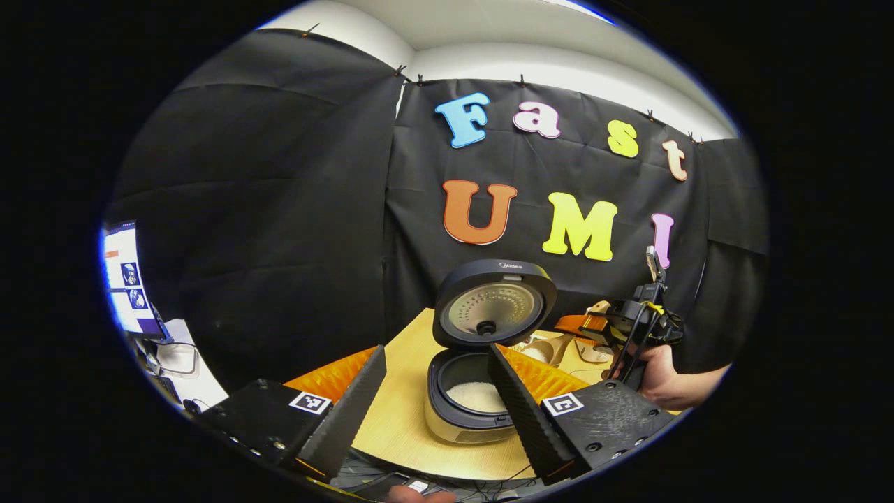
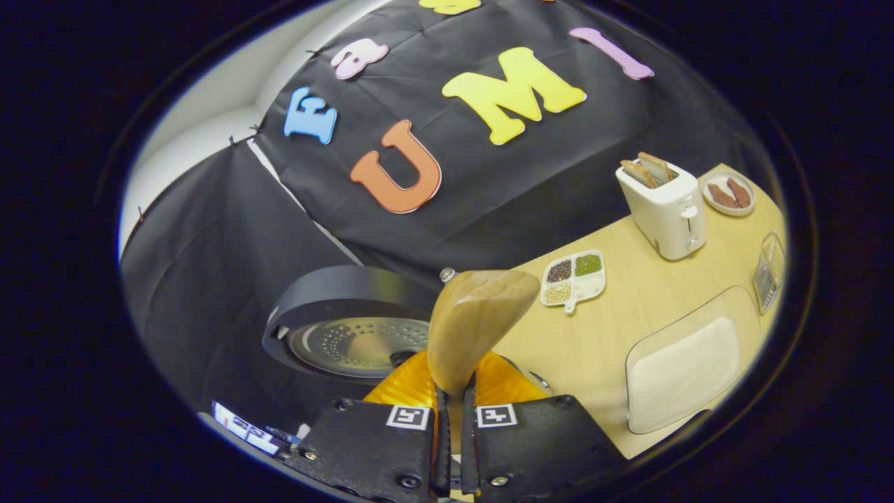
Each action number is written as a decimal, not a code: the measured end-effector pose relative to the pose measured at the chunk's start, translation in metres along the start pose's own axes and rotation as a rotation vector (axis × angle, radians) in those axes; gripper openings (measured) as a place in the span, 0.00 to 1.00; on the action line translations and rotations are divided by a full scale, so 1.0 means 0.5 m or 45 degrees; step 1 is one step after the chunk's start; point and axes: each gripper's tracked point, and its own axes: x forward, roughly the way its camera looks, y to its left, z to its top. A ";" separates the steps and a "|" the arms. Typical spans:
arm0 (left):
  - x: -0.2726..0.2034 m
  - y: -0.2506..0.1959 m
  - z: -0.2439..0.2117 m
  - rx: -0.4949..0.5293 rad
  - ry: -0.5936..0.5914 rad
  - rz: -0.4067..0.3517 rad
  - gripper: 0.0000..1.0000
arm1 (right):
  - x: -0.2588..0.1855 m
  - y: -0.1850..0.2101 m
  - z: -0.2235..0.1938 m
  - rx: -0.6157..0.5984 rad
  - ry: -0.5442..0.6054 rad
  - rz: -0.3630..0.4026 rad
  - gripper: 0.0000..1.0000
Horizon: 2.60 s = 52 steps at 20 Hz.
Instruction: Close the left gripper, press the button to open the rice cooker; take a wooden spoon from the chopstick holder with the right hand, scoop a spoonful of rice and pour it into the rice cooker, then put the wooden spoon back into the chopstick holder.
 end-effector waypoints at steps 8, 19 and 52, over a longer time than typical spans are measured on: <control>-0.009 0.018 -0.024 0.011 0.022 -0.024 0.95 | 0.006 0.045 -0.028 -0.428 -0.040 -0.100 0.11; -0.024 0.031 -0.026 -0.027 -0.007 -0.037 0.95 | -0.009 0.156 -0.059 -1.018 -0.127 -0.071 0.11; 0.032 -0.126 0.037 0.058 -0.047 -0.143 0.95 | -0.211 0.035 0.188 -0.204 -0.102 0.018 0.11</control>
